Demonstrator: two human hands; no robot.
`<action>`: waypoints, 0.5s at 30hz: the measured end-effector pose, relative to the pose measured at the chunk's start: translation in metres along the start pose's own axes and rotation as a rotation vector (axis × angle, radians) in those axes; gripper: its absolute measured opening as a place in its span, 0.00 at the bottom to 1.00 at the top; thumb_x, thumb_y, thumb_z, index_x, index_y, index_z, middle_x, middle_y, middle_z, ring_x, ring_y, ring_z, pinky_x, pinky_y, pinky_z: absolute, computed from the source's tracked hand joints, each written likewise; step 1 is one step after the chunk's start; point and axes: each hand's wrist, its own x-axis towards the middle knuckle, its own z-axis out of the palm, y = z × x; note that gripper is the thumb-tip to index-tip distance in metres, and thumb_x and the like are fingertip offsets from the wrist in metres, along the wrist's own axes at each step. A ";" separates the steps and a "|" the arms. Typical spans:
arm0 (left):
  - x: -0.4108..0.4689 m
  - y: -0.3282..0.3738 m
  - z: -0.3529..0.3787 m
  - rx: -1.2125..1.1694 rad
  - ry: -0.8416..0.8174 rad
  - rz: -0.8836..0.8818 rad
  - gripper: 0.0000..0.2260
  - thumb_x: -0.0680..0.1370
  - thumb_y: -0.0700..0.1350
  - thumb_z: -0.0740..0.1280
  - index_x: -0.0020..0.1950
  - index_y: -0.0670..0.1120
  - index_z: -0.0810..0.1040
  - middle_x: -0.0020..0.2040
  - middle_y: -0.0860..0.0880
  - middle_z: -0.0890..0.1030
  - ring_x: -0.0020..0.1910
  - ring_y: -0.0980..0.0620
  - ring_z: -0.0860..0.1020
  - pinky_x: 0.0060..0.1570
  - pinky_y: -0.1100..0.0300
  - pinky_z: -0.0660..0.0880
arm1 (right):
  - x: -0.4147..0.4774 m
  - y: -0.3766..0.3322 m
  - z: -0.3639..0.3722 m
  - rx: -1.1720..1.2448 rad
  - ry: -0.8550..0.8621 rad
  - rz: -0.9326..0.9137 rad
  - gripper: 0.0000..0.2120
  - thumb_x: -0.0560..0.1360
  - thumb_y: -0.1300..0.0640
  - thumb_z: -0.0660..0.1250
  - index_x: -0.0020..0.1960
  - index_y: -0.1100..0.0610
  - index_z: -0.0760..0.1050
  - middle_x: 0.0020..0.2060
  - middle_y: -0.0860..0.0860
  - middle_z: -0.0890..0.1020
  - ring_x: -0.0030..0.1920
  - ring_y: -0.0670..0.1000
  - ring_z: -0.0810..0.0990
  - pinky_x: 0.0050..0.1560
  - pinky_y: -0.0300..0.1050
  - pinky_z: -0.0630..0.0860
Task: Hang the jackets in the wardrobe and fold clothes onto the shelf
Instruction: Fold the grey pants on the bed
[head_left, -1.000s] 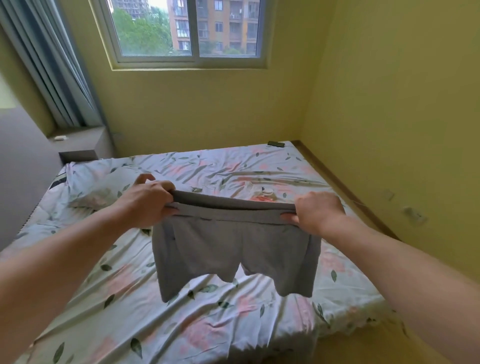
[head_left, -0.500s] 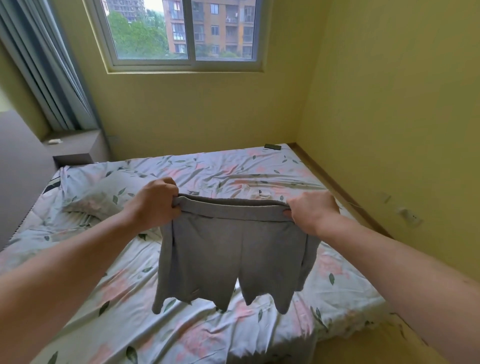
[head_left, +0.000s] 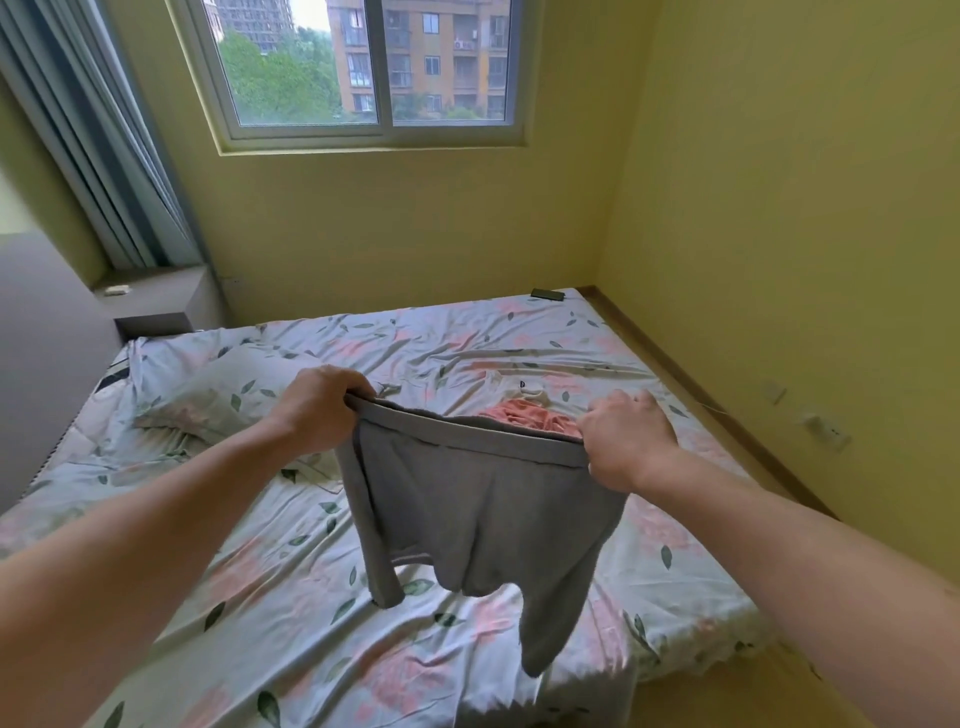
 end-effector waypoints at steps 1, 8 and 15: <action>-0.003 0.007 0.000 -0.050 0.008 -0.008 0.22 0.70 0.30 0.60 0.46 0.56 0.83 0.46 0.53 0.82 0.45 0.54 0.78 0.36 0.67 0.68 | -0.001 0.001 0.001 0.025 0.001 0.022 0.07 0.74 0.59 0.62 0.48 0.48 0.75 0.47 0.50 0.75 0.53 0.54 0.73 0.54 0.52 0.71; -0.021 0.050 -0.011 -0.258 0.066 0.133 0.23 0.70 0.29 0.58 0.42 0.57 0.82 0.47 0.53 0.81 0.46 0.54 0.74 0.40 0.61 0.67 | -0.004 0.014 0.019 0.561 -0.078 0.112 0.12 0.71 0.71 0.61 0.39 0.55 0.73 0.40 0.52 0.78 0.40 0.52 0.76 0.37 0.48 0.74; -0.030 0.089 -0.021 -0.309 0.097 0.247 0.20 0.72 0.32 0.58 0.36 0.56 0.79 0.41 0.56 0.82 0.39 0.59 0.75 0.36 0.65 0.69 | -0.012 0.003 0.013 0.759 -0.239 -0.102 0.20 0.72 0.65 0.66 0.57 0.44 0.71 0.51 0.47 0.77 0.50 0.50 0.76 0.41 0.43 0.74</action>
